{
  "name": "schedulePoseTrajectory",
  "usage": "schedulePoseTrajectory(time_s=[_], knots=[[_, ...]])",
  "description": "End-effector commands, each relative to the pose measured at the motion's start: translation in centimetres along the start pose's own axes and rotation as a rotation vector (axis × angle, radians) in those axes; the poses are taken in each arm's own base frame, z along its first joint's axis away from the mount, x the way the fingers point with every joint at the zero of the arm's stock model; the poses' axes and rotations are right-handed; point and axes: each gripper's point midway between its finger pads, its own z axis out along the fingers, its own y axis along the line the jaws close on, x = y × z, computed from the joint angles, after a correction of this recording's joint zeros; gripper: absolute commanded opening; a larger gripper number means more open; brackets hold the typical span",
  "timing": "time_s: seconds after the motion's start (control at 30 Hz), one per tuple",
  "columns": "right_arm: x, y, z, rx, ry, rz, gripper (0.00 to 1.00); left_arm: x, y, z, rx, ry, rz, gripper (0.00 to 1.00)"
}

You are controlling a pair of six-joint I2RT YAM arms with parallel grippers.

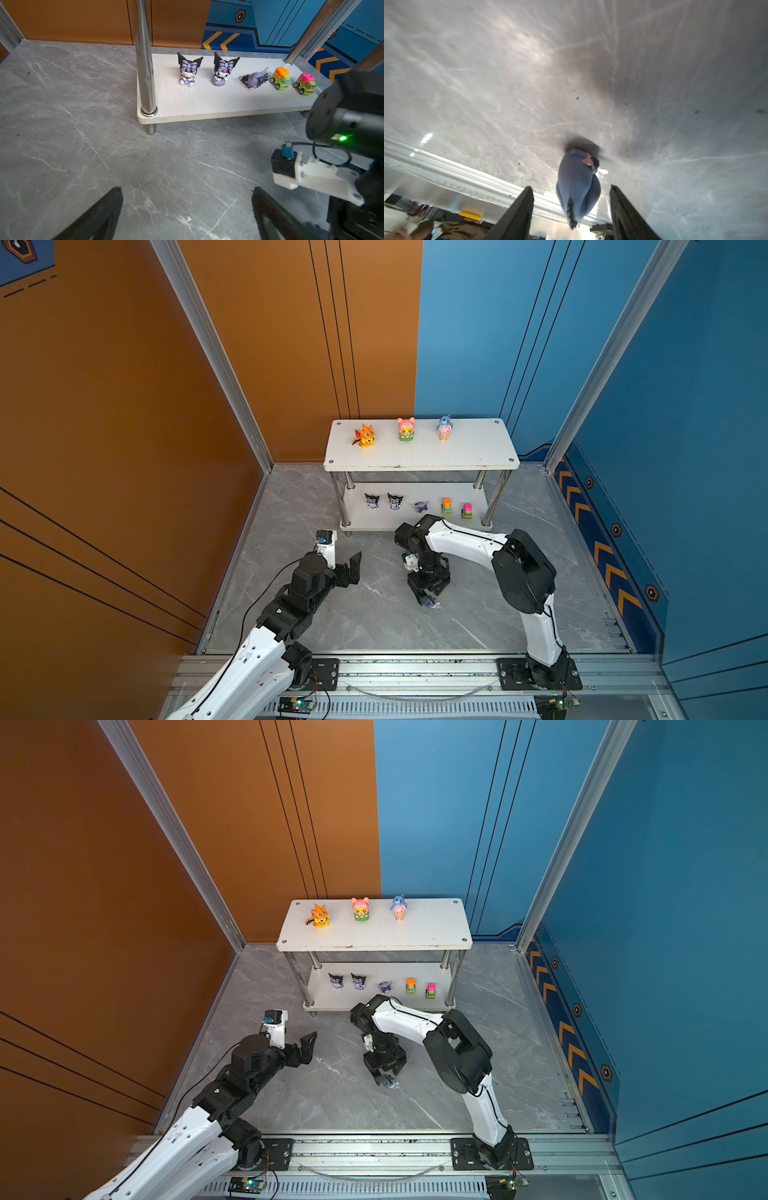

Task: Organize plastic toys on shelves
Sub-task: Place the plastic toy at the bottom-center of the table, then pick up the plastic toy from the bottom-center of the table.

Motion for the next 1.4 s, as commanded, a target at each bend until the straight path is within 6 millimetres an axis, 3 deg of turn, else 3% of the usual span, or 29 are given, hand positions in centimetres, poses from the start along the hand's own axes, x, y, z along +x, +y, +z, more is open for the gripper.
schedulePoseTrajectory(time_s=[0.0,0.27,0.47,0.63,0.8,0.97,1.37], knots=[[-1.5,1.3,-3.5,-0.015,-0.222,-0.057,0.66,-0.7,-0.1,-0.1,0.009,-0.007,0.01,0.98],[-2.7,0.1,-6.5,0.009,-0.797,-0.081,0.76,-0.4,-0.2,-0.2,0.009,0.012,0.007,0.98],[-1.6,-0.6,-5.1,-0.048,-1.063,-0.071,0.78,-0.8,-0.1,-0.7,0.009,-0.007,0.01,0.98],[-0.6,-1.0,-3.3,-0.035,-1.093,-0.095,0.78,-1.0,0.1,-0.7,0.005,-0.016,0.0,0.98],[-0.1,-1.3,-3.2,-0.059,-1.117,-0.097,0.76,-0.7,0.1,-0.4,0.002,0.002,-0.013,0.98],[-0.2,-1.3,-2.0,-0.061,-1.065,-0.107,0.71,-0.8,0.0,-0.2,0.003,0.0,-0.031,0.98],[1.6,-2.1,0.8,-0.039,-0.956,-0.087,0.72,-1.2,0.0,-0.2,0.0,0.002,-0.015,0.98]])
